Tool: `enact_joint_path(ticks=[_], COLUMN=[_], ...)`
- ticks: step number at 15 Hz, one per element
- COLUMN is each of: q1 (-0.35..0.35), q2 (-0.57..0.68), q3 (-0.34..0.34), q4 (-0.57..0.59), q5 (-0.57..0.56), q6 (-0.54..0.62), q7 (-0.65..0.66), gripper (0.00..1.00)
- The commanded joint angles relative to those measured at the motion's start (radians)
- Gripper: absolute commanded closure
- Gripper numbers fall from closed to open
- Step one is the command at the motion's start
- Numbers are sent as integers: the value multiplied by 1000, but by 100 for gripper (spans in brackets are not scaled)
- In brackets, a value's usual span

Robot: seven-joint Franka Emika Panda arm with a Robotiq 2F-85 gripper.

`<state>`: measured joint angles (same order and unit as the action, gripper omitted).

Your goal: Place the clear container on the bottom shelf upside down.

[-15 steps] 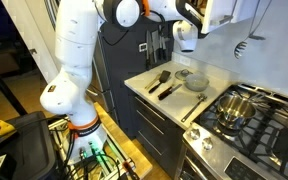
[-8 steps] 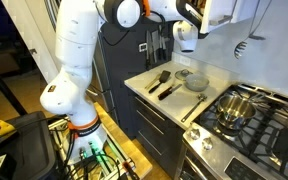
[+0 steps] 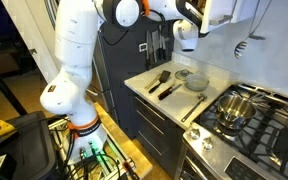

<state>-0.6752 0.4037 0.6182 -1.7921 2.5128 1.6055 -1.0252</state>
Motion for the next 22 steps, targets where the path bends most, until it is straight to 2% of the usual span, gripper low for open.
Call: enact_joint_path(ticks=[1, 4, 5, 13, 14, 15, 16, 17, 18, 19, 20, 21, 22], q1=[8, 17, 4, 7, 165, 35, 218, 87, 275, 305, 200, 364, 379], q2=[-14, -27, -22, -40, -86, -52, -100, -73, -111, -115, -101, -123, -123], q3=[-11, -10, -1, -8, -200, -46, -268, -113, -336, -371, -254, -443, -461], q4=[1, 14, 10, 3, -5, 0, -8, -3, -9, -10, -5, -8, -6], q5=[-14, -20, -5, -27, 27, -29, 16, -33, 15, 18, -30, 2, 5], q6=[36, 69, 18, 50, 17, 51, 23, 61, 27, 27, 59, 32, 27], q7=[-35, -43, -22, -26, 18, -18, 27, -13, 28, 33, 11, 42, 33], gripper=[2, 0, 0, 0, 0, 0, 0, 0, 0, 0, 0, 0, 0])
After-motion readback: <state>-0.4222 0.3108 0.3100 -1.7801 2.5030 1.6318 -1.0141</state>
